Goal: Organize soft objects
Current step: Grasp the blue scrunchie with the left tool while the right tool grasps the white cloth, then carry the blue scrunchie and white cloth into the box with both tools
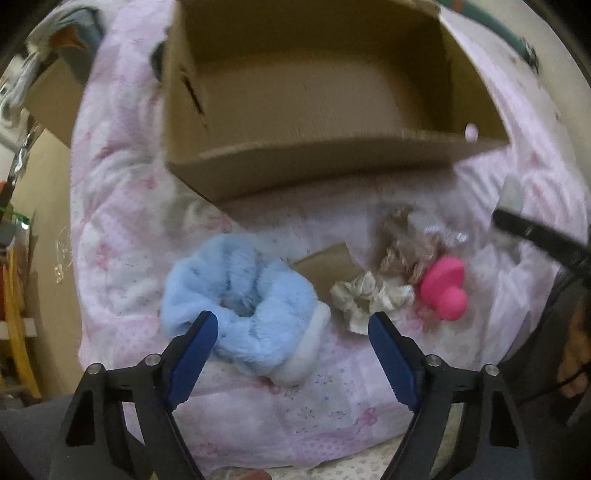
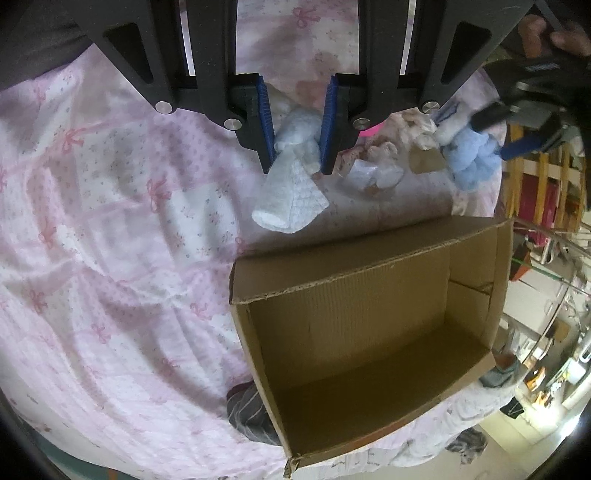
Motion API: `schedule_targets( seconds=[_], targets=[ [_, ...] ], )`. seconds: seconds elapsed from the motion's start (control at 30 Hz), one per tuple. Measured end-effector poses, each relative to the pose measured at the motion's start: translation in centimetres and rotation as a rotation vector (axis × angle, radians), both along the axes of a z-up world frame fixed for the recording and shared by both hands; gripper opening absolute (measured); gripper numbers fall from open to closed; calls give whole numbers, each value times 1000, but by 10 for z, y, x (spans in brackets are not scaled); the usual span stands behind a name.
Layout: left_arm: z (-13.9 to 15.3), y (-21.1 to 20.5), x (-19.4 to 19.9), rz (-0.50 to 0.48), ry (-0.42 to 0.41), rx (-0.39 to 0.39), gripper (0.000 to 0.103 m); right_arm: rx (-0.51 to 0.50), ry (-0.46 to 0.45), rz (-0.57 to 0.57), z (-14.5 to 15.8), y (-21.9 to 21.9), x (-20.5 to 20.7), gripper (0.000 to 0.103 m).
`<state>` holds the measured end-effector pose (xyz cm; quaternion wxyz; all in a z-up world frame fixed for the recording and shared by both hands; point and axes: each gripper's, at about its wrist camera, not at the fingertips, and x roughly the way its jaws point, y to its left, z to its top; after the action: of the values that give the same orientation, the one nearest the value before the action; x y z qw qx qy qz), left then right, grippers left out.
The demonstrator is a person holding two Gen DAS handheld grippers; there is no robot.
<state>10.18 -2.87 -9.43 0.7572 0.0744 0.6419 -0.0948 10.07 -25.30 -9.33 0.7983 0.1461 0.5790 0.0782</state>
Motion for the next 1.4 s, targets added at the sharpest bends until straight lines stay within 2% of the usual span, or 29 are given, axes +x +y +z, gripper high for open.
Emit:
schedule_targets(
  seconds=[0.1,0.2,0.27,0.37,0.47,0.6,0.7,0.8,0.87,1.0,1.1,1.23,1.4],
  targets=[
    [-21,-7,2,-54,25,102,82,-7,-10,-6,2,-3,-3,25],
    [-32,-10,1,-95,44,136,77,-5,-15,-10,3,-6,-6,25],
    [-35,-5,1,-91,39,149,44,0,-16,-12,2,-5,-5,25],
    [-25,11,7,-31,23,88,35,8,-25,-19,4,-7,-6,25],
    [-2,27,9,22,-27,47,35,21,-35,-31,7,-12,-8,25],
    [44,56,16,130,-90,-122,35,48,-33,-58,10,-21,-11,25],
    [60,76,21,212,-100,-182,35,74,-38,-74,11,-26,-13,25],
    [63,89,21,274,-129,-161,35,86,-47,-65,15,-24,-16,25],
    [58,87,19,288,-149,-107,35,96,-61,-47,19,-21,-19,25],
    [44,88,12,340,-124,-114,34,140,-86,21,26,-9,-25,25],
    [45,81,7,326,-145,-73,34,160,-118,70,33,0,-29,25],
    [43,78,9,323,-153,-61,34,151,-122,115,35,12,-35,25],
    [62,66,8,288,-230,-34,34,160,-130,137,39,22,-34,25]
  ],
)
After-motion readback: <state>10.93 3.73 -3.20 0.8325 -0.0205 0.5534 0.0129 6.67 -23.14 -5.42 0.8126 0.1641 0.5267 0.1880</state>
